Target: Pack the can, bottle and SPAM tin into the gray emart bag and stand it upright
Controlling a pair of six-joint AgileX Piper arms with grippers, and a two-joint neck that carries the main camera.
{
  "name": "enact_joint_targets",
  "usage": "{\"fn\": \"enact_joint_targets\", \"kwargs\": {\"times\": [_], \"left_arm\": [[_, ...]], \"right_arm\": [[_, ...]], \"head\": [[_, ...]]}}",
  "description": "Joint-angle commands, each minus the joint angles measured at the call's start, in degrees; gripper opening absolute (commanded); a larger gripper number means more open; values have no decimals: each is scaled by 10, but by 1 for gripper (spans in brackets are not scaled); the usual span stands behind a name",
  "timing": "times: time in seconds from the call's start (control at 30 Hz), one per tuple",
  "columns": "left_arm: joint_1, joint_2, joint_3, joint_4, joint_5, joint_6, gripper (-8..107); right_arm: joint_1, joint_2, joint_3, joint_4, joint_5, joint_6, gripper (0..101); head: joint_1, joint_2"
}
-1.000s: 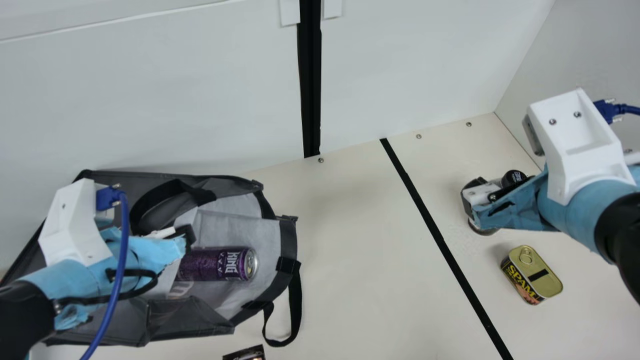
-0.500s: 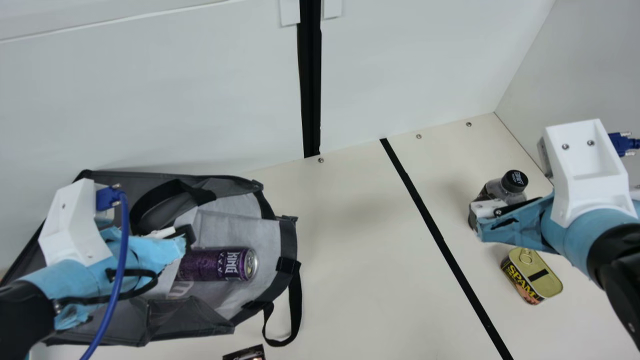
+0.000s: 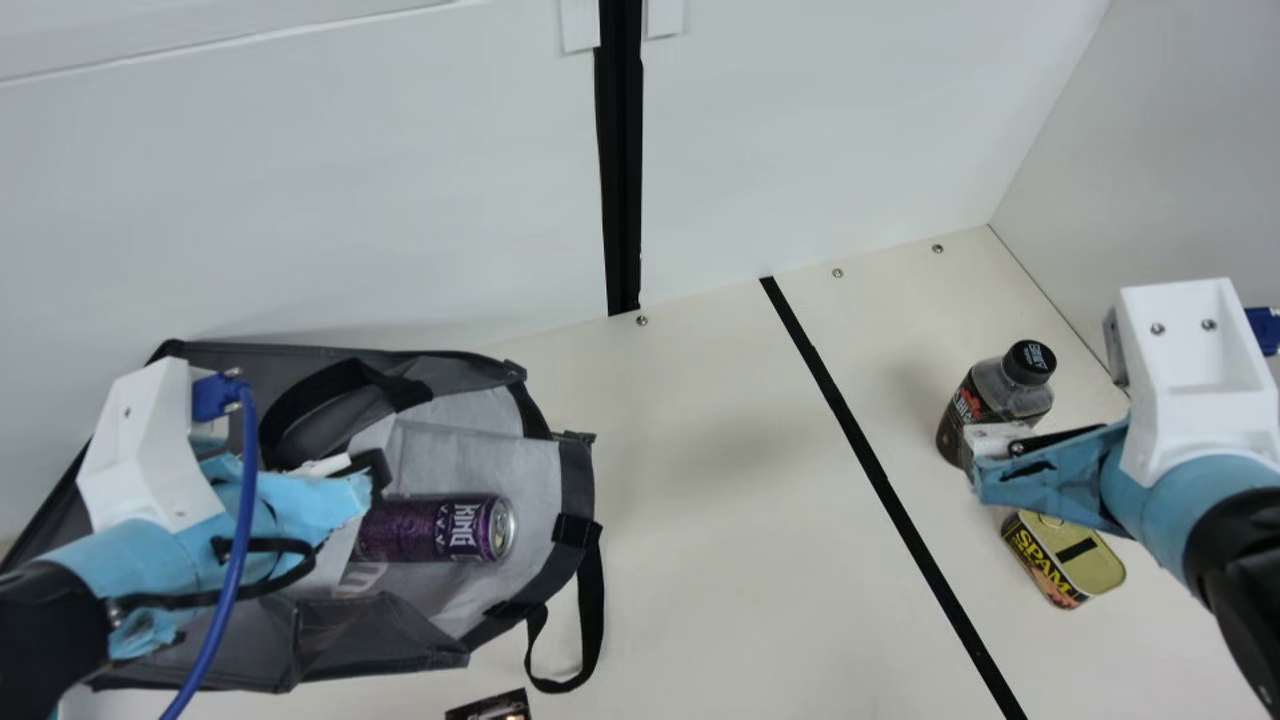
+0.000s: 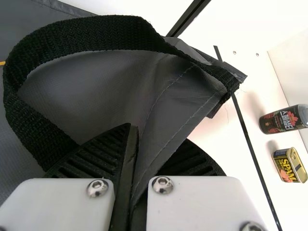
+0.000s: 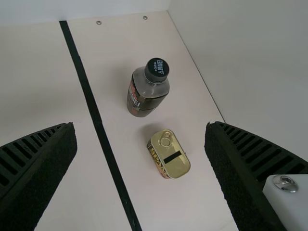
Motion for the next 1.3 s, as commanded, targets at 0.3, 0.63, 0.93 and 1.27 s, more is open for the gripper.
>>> {"fn": "enact_joint_targets", "kwargs": {"times": [0.3, 0.63, 0.93, 1.27], "left_arm": [[0, 0, 0, 0, 0, 0, -8], [0, 0, 0, 0, 0, 0, -8], [0, 0, 0, 0, 0, 0, -8], [0, 0, 0, 0, 0, 0, -8]], "right_arm": [[-38, -23, 12, 22, 0, -23, 95], [-68, -44, 22, 46, 0, -43, 95], [-85, -55, 28, 67, 0, -56, 95], [-98, -61, 30, 83, 0, -67, 95]], "head": [[-13, 0], [-13, 0], [-13, 0], [-13, 0]]}}
